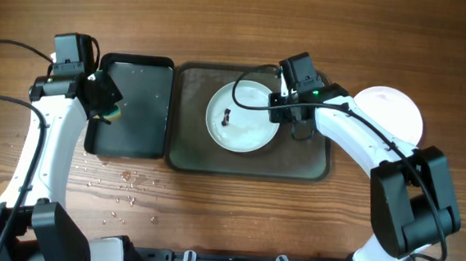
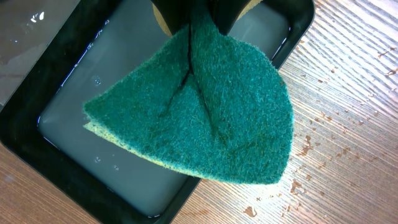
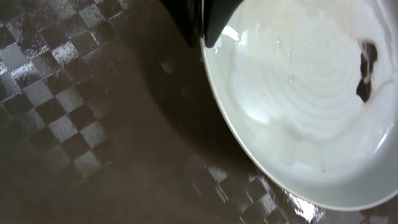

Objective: Clean dirty plates on tray and stack at the side
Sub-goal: 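Grip the dirty plate's rim and drag it onto the grey tray, then bring the sponge with the left gripper onto the held plate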

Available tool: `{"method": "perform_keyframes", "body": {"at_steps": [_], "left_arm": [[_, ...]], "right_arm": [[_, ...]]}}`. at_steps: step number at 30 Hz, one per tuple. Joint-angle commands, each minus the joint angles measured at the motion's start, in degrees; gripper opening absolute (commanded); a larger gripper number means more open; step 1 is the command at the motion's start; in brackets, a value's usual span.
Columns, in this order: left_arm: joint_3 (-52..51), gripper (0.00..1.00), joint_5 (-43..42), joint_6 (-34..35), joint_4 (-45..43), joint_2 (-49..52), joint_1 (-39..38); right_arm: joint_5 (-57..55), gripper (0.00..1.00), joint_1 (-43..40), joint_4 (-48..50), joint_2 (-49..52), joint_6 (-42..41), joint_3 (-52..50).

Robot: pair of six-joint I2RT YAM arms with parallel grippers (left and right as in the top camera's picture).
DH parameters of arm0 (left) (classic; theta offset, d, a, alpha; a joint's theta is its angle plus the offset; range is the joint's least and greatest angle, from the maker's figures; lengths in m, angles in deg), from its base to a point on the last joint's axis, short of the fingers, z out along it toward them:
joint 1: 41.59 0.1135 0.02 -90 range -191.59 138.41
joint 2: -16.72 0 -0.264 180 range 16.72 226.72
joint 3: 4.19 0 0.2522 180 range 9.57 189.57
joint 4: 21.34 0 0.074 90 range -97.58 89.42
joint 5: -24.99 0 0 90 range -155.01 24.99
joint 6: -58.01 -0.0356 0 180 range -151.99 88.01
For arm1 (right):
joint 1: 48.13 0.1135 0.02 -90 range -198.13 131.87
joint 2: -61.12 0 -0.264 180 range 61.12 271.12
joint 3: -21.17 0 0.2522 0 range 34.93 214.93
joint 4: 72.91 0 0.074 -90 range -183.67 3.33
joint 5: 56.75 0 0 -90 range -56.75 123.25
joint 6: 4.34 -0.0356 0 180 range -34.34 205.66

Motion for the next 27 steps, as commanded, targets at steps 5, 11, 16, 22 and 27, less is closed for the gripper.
{"method": "perform_keyframes", "body": {"at_steps": [5,11,16,22,27], "left_arm": [[-0.2,0.04,-4.6,-3.2,-1.8,0.3,0.1],[0.5,0.04,-21.7,-9.0,-6.9,0.3,0.0],[4.0,0.04,-21.7,-10.3,-5.6,0.3,-3.8],[5.7,0.04,-21.7,-9.5,-5.0,0.7,-12.7],[5.7,0.04,-21.5,-3.7,-7.7,1.8,-19.6]], "right_arm": [[-1.9,0.36,0.0,3.0,2.7,-0.6,-0.1],[13.0,0.43,-5.8,-0.6,2.1,1.0,6.3],[26.4,0.43,-13.2,-7.9,2.1,2.2,11.4],[26.8,0.43,-14.6,-13.9,2.1,5.8,9.4],[24.3,0.43,-13.0,-13.9,2.2,4.7,5.9]]}}
